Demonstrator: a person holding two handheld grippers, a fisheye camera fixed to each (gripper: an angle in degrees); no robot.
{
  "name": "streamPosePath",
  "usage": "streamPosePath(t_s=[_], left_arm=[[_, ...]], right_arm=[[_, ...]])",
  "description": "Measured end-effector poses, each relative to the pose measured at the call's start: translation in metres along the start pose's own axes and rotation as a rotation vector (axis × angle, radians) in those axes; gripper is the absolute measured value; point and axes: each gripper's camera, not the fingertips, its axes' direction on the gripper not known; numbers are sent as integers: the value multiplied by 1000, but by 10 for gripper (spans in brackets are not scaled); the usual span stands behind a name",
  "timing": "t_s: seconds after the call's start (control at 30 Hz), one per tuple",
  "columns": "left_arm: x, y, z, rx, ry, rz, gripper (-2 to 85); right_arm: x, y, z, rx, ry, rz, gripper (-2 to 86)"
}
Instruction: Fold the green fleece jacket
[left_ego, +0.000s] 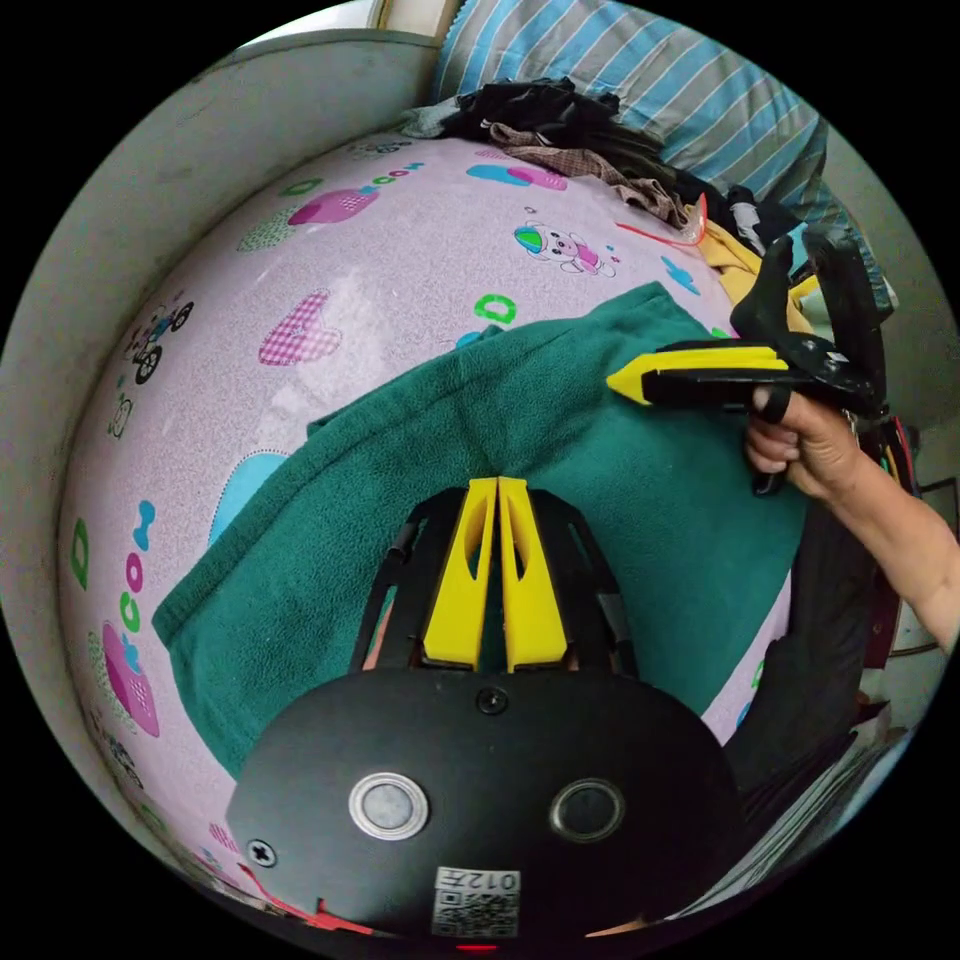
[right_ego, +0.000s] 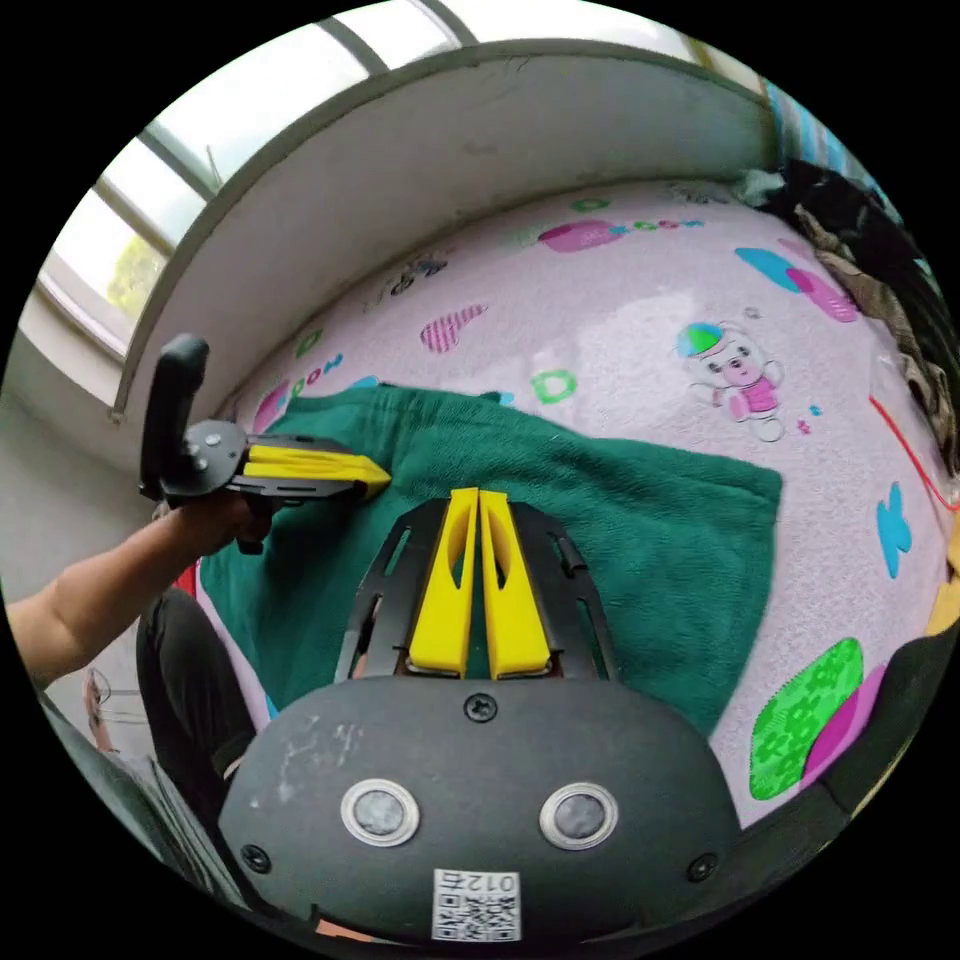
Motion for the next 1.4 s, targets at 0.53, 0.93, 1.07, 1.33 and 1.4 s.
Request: streamPosePath(t_s=[0.53,0.93,1.07,1.33,1.4], left_arm=[[-7,1,-12,-5,-62,-14,-1],[-12,-1,-20,4,-52,-54,-1],[-21,0,-30,12,13,-87,0],[-42,99,-108,-26,13,-84,3],[-50,125,-110,-85,-61,-103,2]], right_arm=[[85,-29,-30,-1,195,265,-9],[97,-43,1,-115,-13,230,-10],[85,-25,-43,0,65,235,-9],[47,57,-91,-132,-69,46,-9],[50,69,-86,-191,3,41,-9]])
